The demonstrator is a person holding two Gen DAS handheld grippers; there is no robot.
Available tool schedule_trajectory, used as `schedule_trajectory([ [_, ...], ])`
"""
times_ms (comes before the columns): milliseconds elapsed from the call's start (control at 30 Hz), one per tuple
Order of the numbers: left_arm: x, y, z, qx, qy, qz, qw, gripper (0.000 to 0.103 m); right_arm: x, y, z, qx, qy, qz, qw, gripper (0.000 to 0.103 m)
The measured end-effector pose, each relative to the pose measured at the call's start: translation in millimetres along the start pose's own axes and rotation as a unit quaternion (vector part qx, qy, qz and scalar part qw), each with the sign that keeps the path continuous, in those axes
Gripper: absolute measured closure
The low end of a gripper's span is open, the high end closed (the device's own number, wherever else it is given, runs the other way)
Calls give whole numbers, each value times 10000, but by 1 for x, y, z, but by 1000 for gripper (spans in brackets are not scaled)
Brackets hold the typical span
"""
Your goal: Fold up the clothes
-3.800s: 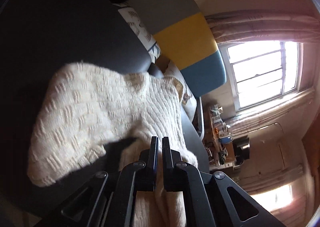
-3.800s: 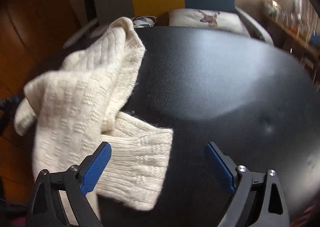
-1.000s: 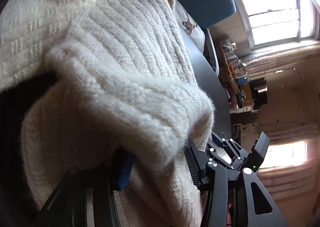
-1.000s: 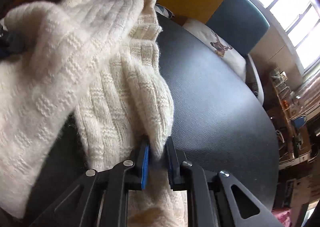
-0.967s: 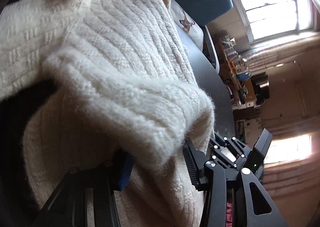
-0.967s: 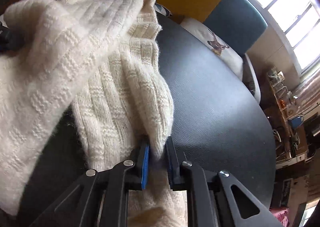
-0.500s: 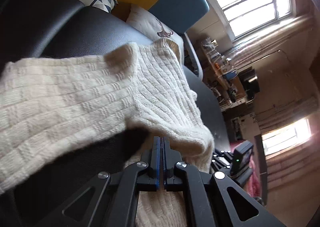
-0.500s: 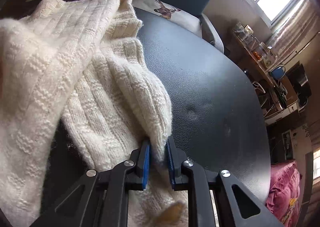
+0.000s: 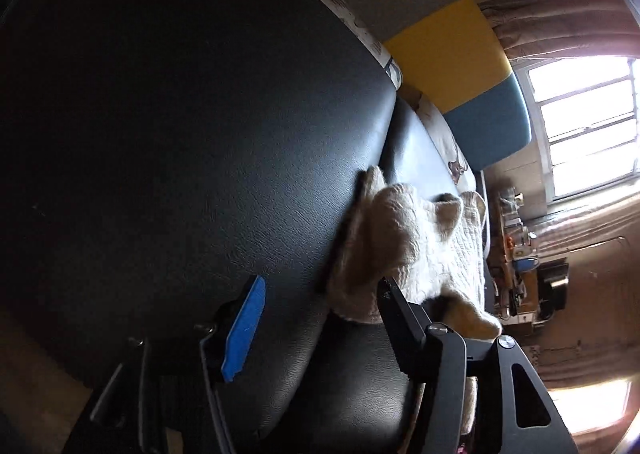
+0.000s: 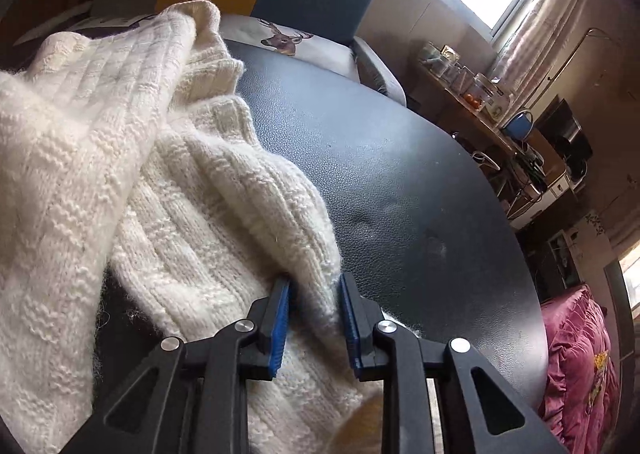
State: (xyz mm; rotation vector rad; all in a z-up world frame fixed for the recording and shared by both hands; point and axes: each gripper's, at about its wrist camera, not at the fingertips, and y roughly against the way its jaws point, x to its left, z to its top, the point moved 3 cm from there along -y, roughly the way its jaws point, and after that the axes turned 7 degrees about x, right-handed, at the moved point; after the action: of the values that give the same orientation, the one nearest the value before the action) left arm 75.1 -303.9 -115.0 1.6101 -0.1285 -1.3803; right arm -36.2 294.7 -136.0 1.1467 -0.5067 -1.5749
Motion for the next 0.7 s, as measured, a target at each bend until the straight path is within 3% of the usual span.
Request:
schedule_trajectory([
  [133,-17,-36,1,450,87,-699,9965,32,1,-3,6,110,161,-74,9998,79],
  [200,-24,-55,6,433,138,-692,9966,32,3,-4,6,166,229,-106,9995,79],
  [267,-27,-68,15,243,67,-268,9993,81,5,-4,5,211,282,-144,9993,79],
  [333,-32,-67,26,30,154,-452,9989,82,6,-4,5,236,326,-175,9990,79],
  [400,-50,-41,40,-563,-218,-441,9972,83,7,-5,5,242,321,-194,9990,79],
  [500,-80,21,59,-1618,-835,-277,9829,100,7,-7,4,251,259,-248,9990,79],
  [600,-96,90,64,-2815,-1327,252,9500,103,9,-6,3,240,162,-315,9991,79],
  [667,-87,108,70,-3114,-1354,981,9354,103,10,-7,3,234,91,-353,9991,79],
  [700,-72,104,78,-2953,-1173,1226,9402,103,10,-7,3,231,55,-373,9990,79],
])
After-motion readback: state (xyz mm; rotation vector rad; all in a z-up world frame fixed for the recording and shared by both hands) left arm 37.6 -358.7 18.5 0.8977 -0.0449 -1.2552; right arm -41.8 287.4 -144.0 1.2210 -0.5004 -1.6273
